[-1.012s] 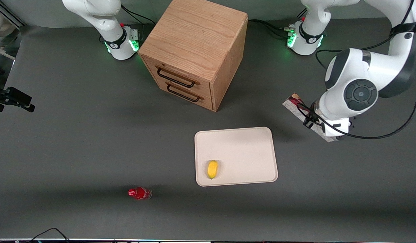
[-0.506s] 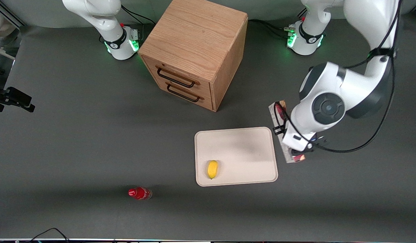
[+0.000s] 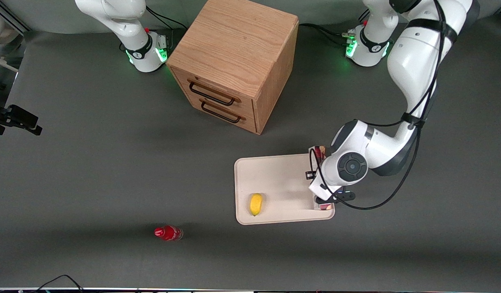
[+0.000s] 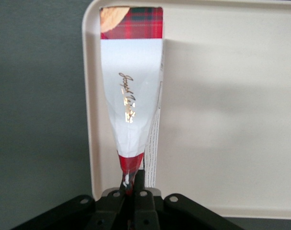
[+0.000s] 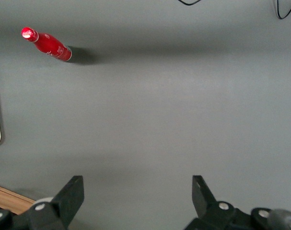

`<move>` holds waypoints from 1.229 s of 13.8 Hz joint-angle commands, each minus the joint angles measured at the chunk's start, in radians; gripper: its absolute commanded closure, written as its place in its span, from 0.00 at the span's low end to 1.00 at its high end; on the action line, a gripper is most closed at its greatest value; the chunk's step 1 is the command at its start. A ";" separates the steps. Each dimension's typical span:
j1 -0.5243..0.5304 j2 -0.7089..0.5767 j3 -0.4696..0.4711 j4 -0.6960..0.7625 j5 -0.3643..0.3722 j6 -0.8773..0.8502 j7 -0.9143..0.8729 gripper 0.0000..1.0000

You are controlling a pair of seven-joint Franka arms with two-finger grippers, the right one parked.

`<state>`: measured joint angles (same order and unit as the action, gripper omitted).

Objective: Place red cookie box on tray

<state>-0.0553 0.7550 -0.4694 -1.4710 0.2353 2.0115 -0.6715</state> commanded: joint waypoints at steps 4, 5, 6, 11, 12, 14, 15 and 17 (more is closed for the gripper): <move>0.011 -0.058 -0.003 0.003 0.006 -0.058 -0.002 0.00; 0.014 -0.086 0.000 0.003 0.006 -0.112 0.007 0.00; 0.018 -0.118 0.003 0.006 0.004 -0.184 0.016 0.00; 0.052 -0.354 0.104 0.009 -0.155 -0.466 0.218 0.00; 0.052 -0.409 0.154 0.009 -0.201 -0.531 0.299 0.00; 0.051 -0.527 0.277 0.003 -0.272 -0.646 0.476 0.00; 0.052 -0.574 0.313 -0.002 -0.275 -0.687 0.536 0.00; 0.052 -0.659 0.377 -0.021 -0.275 -0.755 0.611 0.00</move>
<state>0.0090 0.1900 -0.1436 -1.4314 -0.0214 1.2908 -0.1380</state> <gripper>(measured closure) 0.000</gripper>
